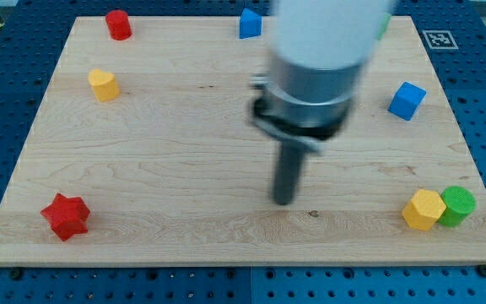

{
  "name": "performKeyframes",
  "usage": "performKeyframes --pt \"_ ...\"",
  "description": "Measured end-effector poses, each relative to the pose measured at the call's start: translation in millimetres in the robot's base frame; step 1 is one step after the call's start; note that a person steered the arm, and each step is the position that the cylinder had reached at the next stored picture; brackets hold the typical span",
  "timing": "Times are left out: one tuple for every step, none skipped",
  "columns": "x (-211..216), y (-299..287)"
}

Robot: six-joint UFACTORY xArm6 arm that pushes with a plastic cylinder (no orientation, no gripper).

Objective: Push red star slightly right

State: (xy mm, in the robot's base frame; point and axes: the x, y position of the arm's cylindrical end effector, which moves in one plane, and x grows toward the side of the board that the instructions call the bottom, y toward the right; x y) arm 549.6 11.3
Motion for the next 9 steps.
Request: performKeyframes --pt "-3.7 -103.7" --pt "-21.2 -204.6" --pt "-29.5 -313.5" --pt "-27.4 -316.2" --pt "23.0 -313.4" --pt "47.7 -304.0" --pt "47.8 -302.3" --pt "22.6 -253.2" --pt "14.3 -201.2"
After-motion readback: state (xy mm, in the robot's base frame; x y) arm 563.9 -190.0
